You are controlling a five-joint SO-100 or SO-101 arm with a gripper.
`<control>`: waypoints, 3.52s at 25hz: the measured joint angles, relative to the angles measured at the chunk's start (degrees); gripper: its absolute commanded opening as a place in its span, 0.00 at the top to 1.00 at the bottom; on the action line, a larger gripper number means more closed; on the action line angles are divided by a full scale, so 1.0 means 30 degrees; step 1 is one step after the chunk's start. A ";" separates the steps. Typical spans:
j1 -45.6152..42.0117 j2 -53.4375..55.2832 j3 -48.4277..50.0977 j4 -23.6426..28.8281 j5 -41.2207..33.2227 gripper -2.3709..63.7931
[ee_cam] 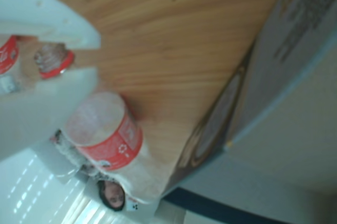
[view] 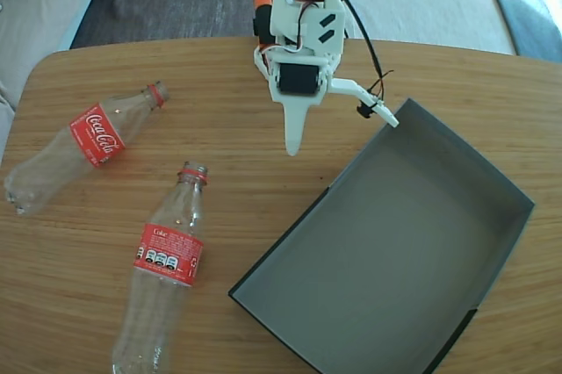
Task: Grasp the bottles and put them in the box.
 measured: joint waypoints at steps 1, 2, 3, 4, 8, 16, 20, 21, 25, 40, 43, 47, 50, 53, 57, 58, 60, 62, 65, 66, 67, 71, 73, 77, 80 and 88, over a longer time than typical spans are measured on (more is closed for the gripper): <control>0.0000 0.0000 0.0000 0.0000 0.0000 0.97; 0.0000 0.0000 0.0000 0.0000 0.0000 0.97; 0.0000 0.0000 0.0000 0.0000 0.0000 0.97; 0.0000 0.0000 0.0000 0.0000 0.0000 0.97; 0.0000 0.0000 0.0000 0.0000 0.0000 0.97; 0.0000 0.0000 0.0000 0.0000 0.0000 0.97; 0.0000 0.0000 0.0000 0.0000 0.0000 0.97; 0.0000 0.0000 0.0000 0.0000 0.0000 0.97; 0.0000 0.0000 0.0000 0.0000 0.0000 0.97; 0.0000 0.0000 0.0000 0.0000 0.0000 0.97; 0.0000 0.0000 0.0000 0.0000 0.0000 0.96; 0.0000 0.0000 0.0000 0.0000 0.0000 0.97; 0.0000 0.0000 0.0000 0.0000 0.0000 0.96; 0.0000 0.0000 0.0000 0.0000 0.0000 0.97; 0.0000 0.0000 0.0000 0.0000 0.0000 0.96; 0.0000 0.0000 0.0000 0.0000 0.0029 0.96; 0.0000 0.0000 0.0000 0.0000 0.0029 0.96; 0.0000 0.0000 -0.0146 0.0000 0.0000 0.96; 0.0000 0.0000 -0.1377 0.0000 -0.0117 0.96; 0.0000 0.0000 -0.1846 0.0000 -0.0117 0.96; 0.0000 0.0000 -0.2344 0.0000 -0.0117 0.96; 0.0088 -0.2461 -0.4600 0.0000 -0.1758 0.96; 0.0029 -0.4687 -0.5859 0.0000 -0.2988 0.96; -0.0117 -0.9609 -0.9053 0.0000 -0.5273 0.96; -0.0088 -1.3271 -1.2217 0.0000 -0.7529 0.96; 0.0029 -2.0830 -1.9072 0.0000 -1.5820 0.96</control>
